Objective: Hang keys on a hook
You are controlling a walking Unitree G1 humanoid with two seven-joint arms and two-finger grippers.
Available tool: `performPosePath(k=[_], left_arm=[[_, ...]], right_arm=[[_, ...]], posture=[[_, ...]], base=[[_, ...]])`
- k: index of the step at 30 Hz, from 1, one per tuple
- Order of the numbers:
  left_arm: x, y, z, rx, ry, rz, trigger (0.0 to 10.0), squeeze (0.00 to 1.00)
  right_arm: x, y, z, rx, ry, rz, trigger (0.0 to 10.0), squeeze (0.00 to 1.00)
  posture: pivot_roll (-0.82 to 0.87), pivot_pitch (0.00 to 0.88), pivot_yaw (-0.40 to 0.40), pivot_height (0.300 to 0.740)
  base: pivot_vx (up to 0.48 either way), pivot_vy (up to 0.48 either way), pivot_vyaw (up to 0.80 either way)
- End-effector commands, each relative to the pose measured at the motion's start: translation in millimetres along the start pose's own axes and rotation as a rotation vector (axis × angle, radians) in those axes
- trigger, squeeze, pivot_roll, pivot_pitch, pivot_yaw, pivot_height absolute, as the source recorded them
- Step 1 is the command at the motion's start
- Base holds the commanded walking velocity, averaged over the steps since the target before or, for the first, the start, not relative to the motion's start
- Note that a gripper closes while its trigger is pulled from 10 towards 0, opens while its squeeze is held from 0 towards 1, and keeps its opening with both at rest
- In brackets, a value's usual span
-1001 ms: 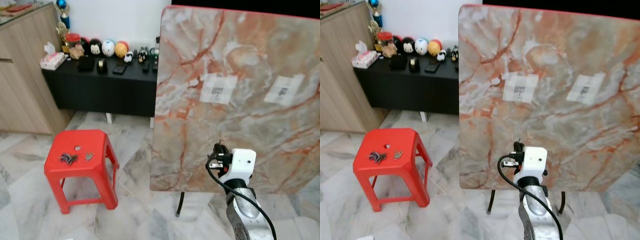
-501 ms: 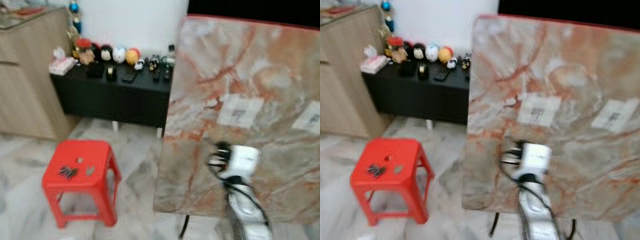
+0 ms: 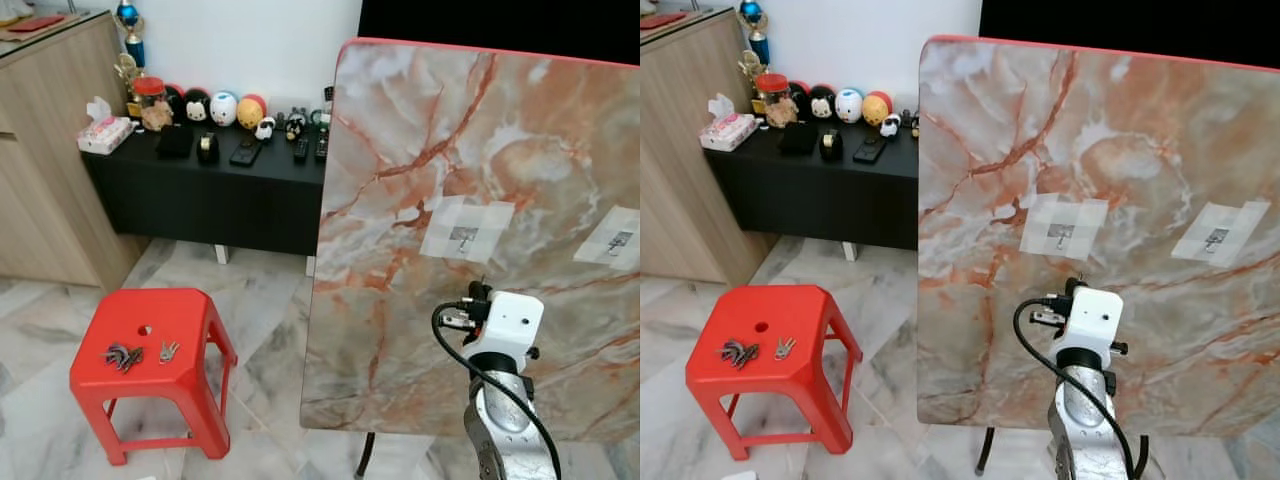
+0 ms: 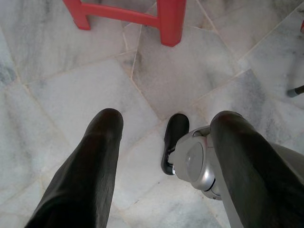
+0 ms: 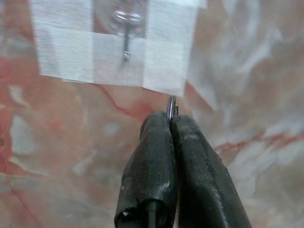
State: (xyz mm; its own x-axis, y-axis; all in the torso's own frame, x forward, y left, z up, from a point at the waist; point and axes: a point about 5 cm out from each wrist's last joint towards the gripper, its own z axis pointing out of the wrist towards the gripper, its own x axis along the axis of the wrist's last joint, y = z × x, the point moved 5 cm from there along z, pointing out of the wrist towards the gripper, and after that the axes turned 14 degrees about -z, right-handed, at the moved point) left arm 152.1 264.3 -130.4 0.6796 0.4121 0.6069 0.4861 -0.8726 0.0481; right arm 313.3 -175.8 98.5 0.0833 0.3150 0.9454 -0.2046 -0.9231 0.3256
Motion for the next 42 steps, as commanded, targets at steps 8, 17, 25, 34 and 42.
performPosePath(k=[8,17,25,34,42], left_arm=[[-3,2.7,-0.6,-0.005,0.001,-0.005,10.0,0.0],[-1,7.6,0.0,-0.019,0.01,0.009,10.0,0.0],[0,13.2,0.4,-0.028,0.022,0.012,10.0,0.0],[3,18.5,0.8,-0.038,0.038,0.012,10.0,0.0],[5,24.2,1.2,-0.049,0.054,0.012,10.0,0.0]], right_arm=[[33,14.8,-2.7,-0.109,0.167,-0.192,10.0,0.0],[34,15.4,0.3,-0.119,0.179,-0.26,10.0,0.0],[16,10.7,5.0,-0.088,0.11,-0.404,10.0,0.0],[21,4.3,4.9,-0.059,0.155,-0.496,10.0,0.0],[23,1.7,7.1,-0.062,0.166,-0.516,10.0,0.0]], posture=[[0.06,0.0,-0.109,0.74],[0.06,0.0,-0.112,0.74],[0.07,0.0,-0.115,0.74],[0.06,0.0,-0.117,0.74],[0.07,0.0,-0.12,0.74]], base=[[0.0,0.0,0.0],[0.0,0.0,0.0],[0.0,0.0,0.0],[0.0,0.0,0.0],[0.0,0.0,0.0]])
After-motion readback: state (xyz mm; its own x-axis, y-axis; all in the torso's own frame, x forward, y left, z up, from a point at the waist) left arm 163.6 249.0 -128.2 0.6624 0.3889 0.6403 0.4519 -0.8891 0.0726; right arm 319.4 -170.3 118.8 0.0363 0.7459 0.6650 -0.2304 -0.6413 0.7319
